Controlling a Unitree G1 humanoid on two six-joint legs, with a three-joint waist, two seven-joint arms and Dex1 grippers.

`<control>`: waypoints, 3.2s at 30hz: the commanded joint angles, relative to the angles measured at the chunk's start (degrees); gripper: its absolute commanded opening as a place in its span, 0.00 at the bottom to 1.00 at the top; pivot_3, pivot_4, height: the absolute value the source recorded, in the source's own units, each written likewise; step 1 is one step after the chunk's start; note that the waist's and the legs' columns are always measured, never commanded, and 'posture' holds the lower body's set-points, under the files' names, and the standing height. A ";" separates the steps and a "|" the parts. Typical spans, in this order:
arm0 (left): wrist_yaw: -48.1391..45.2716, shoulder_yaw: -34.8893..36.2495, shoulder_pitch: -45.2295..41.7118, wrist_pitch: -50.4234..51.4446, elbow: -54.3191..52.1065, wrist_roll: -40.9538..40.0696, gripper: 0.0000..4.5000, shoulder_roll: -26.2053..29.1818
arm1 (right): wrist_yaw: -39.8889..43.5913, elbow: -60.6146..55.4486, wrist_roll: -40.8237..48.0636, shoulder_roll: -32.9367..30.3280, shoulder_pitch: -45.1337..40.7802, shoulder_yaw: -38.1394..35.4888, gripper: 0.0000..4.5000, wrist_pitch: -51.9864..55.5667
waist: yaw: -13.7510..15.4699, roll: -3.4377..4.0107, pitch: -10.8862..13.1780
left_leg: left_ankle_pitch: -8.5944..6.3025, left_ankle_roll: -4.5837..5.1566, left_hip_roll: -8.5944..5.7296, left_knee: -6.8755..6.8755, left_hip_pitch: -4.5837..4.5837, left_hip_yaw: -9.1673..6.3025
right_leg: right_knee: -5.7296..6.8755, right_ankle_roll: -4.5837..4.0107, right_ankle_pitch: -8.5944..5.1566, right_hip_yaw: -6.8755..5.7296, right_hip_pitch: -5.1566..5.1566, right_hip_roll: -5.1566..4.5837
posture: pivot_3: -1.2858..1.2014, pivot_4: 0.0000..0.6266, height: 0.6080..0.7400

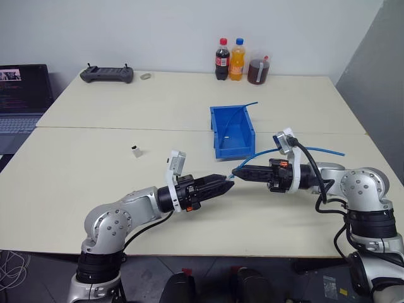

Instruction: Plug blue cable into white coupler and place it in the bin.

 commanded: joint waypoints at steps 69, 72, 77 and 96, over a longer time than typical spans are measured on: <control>51.68 11.75 -19.55 -42.18 47.35 54.43 0.20 -13.68 | 3.01 3.94 -10.49 -2.50 -3.87 -0.55 0.03 -8.12 | 0.37 -0.15 0.15 | 0.00 0.03 -0.17 -0.04 -0.10 0.07 | -0.03 0.08 0.09 -0.06 -0.05 -0.30 | 0.52 0.24 1.00; 50.02 11.44 -18.36 -39.54 44.49 53.93 0.17 -12.87 | 2.67 3.39 -10.34 -2.37 -3.56 -0.52 0.03 -8.12 | 0.34 -0.14 0.15 | 0.00 0.03 -0.17 -0.04 -0.10 0.07 | -0.03 0.08 0.09 -0.06 -0.05 -0.30 | 0.52 0.24 1.00; 26.41 0.43 -9.14 -32.34 29.46 51.02 0.17 -5.53 | 2.95 1.20 -10.14 -3.01 -3.41 0.11 0.03 -7.96 | 0.23 -0.13 0.16 | 0.12 -0.19 -0.16 -0.07 -0.10 0.10 | -0.04 0.08 0.09 -0.05 -0.07 -0.29 | 0.52 0.24 1.00; -33.18 -25.78 -10.36 -54.38 32.92 50.43 0.17 5.75 | 12.80 -2.67 -35.24 -5.53 -2.99 23.39 0.03 -34.21 | -0.08 0.04 0.22 | 0.02 0.02 -0.16 -0.04 -0.12 0.17 | -0.05 0.05 0.01 -0.01 -0.18 -0.16 | 0.52 0.24 1.00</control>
